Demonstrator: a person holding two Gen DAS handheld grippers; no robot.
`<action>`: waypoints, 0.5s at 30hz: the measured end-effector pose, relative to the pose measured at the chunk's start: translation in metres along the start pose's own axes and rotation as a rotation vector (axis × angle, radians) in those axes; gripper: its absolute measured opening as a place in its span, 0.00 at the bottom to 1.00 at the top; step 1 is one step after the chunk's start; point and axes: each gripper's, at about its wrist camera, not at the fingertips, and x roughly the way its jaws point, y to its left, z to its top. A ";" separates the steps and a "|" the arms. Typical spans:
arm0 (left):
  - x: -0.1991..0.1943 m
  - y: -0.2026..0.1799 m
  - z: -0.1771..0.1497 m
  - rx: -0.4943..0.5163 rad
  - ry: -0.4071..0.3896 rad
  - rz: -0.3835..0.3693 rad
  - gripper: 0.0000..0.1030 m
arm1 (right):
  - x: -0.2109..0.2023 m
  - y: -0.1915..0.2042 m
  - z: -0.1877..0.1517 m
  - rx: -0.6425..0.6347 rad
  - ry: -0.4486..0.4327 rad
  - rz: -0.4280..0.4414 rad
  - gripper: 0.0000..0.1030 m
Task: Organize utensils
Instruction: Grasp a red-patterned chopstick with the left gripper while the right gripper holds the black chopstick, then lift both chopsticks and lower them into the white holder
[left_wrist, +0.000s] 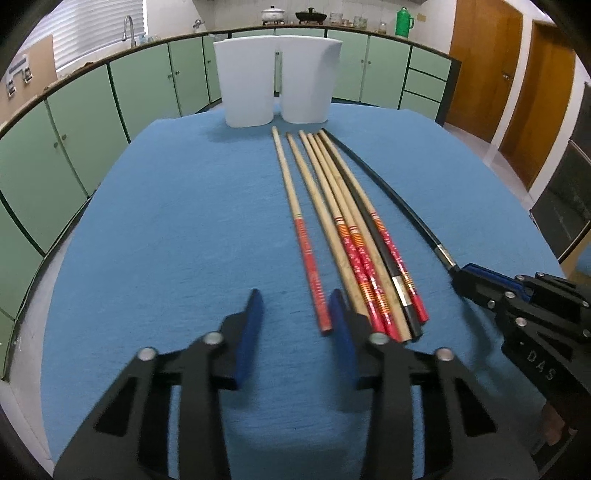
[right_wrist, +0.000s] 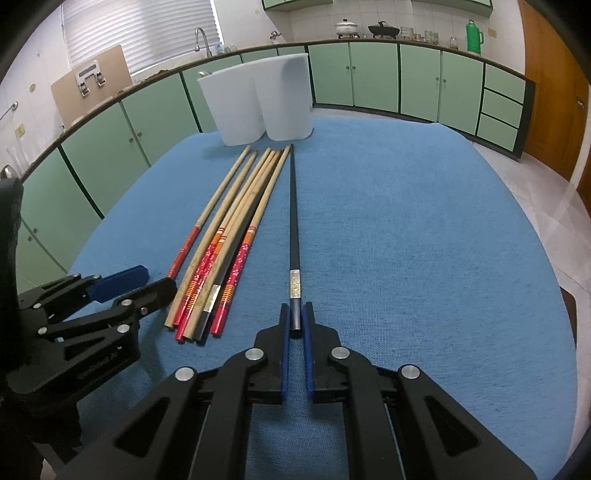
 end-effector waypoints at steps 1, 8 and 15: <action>0.000 -0.002 0.000 0.002 -0.003 0.001 0.24 | 0.000 0.000 0.000 0.000 0.000 0.000 0.07; -0.002 -0.001 0.000 -0.035 -0.011 -0.029 0.05 | 0.000 -0.001 0.000 0.012 -0.002 0.012 0.07; -0.027 0.005 0.005 -0.041 -0.053 -0.024 0.05 | -0.016 -0.001 0.005 0.011 -0.038 -0.001 0.06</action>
